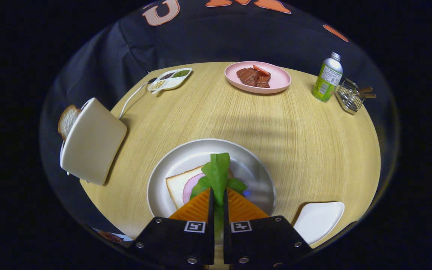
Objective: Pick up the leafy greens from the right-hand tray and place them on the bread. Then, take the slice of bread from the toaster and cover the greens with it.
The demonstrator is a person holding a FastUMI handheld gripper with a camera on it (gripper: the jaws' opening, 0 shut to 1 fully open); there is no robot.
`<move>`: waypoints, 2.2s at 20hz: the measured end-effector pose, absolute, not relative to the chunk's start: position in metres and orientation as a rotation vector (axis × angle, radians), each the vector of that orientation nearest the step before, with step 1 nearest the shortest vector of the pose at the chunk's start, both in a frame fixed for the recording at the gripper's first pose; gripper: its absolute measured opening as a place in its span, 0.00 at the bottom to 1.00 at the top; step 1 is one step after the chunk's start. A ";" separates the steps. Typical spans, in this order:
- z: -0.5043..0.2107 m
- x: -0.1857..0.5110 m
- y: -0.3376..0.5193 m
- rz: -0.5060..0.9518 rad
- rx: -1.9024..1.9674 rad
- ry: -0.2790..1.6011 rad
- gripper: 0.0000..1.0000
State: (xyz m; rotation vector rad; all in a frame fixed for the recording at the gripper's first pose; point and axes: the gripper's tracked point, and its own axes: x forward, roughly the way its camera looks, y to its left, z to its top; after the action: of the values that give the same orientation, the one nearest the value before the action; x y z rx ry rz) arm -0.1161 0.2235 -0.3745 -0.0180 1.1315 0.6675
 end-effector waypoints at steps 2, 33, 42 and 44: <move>-0.361 -0.112 0.242 0.720 0.034 1.076 0.10; -0.218 -0.109 0.329 0.687 -0.137 0.913 0.98; -0.165 -0.136 0.443 0.758 -0.253 0.918 0.98; -0.159 -0.152 0.469 0.786 -0.247 0.950 0.97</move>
State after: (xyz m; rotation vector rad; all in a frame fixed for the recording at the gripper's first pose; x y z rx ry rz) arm -0.1519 0.4693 -0.1591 -0.2466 0.9502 0.7863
